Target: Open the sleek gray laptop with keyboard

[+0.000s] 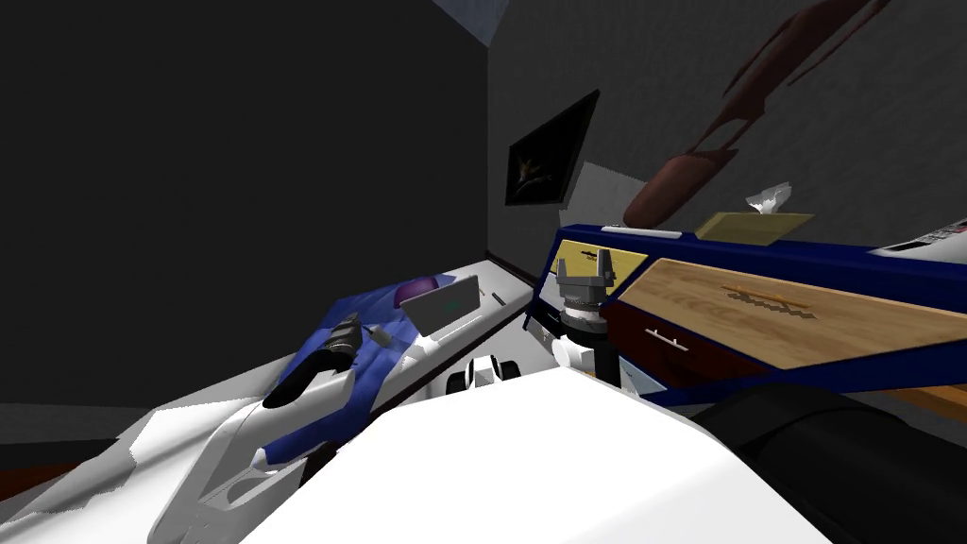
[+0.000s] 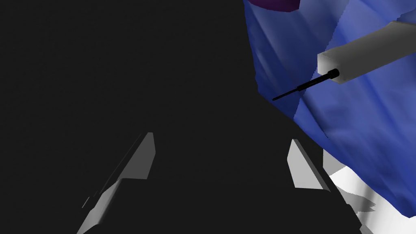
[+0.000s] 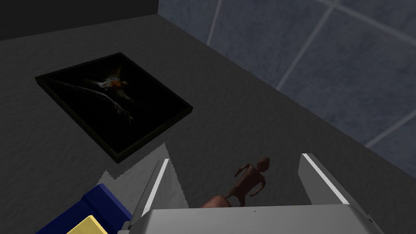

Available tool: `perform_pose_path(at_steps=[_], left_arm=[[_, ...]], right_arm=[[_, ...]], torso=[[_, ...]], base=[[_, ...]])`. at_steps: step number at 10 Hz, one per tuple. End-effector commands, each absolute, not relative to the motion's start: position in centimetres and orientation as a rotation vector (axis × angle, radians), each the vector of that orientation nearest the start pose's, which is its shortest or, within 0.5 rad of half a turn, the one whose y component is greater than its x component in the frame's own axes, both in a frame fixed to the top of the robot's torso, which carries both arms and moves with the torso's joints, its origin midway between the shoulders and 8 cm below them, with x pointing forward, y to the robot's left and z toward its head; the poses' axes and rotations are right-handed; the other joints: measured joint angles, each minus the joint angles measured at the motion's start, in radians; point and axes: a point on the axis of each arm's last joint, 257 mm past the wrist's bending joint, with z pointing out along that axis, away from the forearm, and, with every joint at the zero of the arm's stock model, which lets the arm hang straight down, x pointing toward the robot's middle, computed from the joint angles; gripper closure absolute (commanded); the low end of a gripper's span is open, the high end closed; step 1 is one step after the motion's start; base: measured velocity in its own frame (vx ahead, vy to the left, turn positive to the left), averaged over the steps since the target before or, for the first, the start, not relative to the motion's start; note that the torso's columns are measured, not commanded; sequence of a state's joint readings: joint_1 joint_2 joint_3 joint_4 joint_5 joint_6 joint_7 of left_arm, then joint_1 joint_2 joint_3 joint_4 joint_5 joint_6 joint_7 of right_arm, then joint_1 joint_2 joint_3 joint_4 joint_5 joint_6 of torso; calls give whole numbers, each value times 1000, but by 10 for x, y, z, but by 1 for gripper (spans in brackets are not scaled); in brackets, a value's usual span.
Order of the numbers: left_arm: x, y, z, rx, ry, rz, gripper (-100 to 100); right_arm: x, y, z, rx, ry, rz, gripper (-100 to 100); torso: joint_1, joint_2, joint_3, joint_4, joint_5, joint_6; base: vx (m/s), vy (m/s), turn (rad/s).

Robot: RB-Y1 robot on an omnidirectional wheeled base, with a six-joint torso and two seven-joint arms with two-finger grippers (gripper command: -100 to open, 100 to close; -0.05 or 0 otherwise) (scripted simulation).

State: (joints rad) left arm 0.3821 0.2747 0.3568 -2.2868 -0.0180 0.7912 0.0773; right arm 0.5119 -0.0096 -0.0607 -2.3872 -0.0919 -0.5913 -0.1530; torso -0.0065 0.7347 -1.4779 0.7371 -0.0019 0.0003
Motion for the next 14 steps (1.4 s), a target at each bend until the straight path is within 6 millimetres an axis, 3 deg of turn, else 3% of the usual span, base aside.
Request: perform_pose_path(at_steps=[1,5,7,8,14], left_arm=[[369,493,-175,-1504,1193,-476,-100],[363,492,-191,-1578,1175,-499,-100],[364,492,-188,-1568,1177,-496,-100],[364,492,-188,-1568,1177,-496,100],[338,492,-185,-1660,1195,-468,100]], right_arm=[[296,-299,84,582,399,1482,0],[296,-299,84,582,399,1482,0],[296,-299,84,581,399,1482,0],[296,-299,84,581,400,1482,0],[296,-299,84,581,400,1482,0]], torso=[[2,-1,-1,0,0,0],[8,3,2,1,2,-1],[12,8,5,2,3,-1],[13,9,6,3,4,-1],[8,3,2,-1,5,0]], base=[[94,-182,-225],[134,-176,-207],[40,-48,-15],[8,-8,-2],[76,52,-46]])
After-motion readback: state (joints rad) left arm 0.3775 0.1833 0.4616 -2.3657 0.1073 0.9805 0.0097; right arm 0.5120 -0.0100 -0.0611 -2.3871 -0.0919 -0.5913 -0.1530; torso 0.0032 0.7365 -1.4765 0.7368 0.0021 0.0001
